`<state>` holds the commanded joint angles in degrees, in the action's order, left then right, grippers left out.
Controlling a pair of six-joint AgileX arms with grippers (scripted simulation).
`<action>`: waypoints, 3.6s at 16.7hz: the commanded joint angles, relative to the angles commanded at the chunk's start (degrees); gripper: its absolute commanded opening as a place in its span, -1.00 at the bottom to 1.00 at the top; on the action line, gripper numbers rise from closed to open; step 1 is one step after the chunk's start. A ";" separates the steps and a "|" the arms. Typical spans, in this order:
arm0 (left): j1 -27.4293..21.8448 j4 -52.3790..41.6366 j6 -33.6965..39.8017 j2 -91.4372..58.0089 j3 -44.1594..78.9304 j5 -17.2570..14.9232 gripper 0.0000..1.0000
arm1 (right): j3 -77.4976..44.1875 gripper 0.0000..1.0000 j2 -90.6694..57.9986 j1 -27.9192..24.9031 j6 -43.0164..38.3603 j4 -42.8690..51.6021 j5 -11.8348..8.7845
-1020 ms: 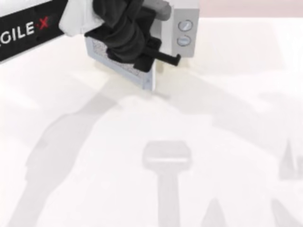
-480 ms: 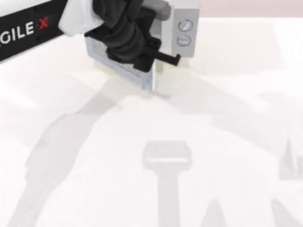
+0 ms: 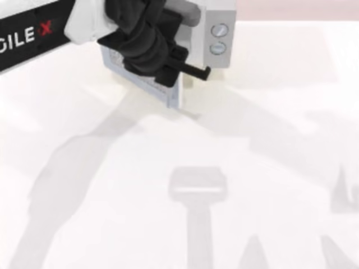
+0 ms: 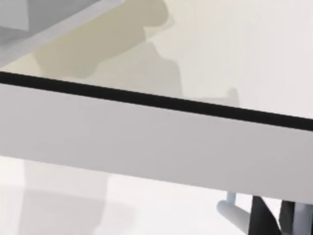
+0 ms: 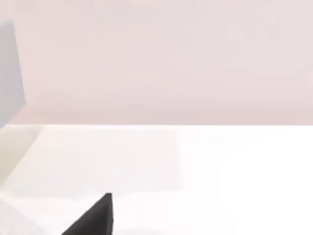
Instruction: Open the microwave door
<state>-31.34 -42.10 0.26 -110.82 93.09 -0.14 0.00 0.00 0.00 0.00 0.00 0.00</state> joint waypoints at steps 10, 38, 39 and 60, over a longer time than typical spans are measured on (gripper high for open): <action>2.11 0.96 -6.28 3.27 -4.15 -3.29 -1.00 | 0.00 1.00 0.00 0.00 0.00 0.00 0.00; 4.60 0.91 -13.66 6.02 -7.59 -7.39 -1.00 | 0.00 1.00 0.00 0.00 0.00 0.00 0.00; 4.99 0.89 -14.67 6.43 -8.08 -7.99 -1.00 | 0.00 1.00 0.00 0.00 0.00 0.00 0.00; 5.26 0.87 -15.23 6.69 -8.42 -8.38 -1.00 | 0.00 1.00 0.00 0.00 0.00 0.00 0.00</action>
<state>-26.07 -41.23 -14.97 -104.13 84.67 -8.52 0.00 0.00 0.00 0.00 0.00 0.00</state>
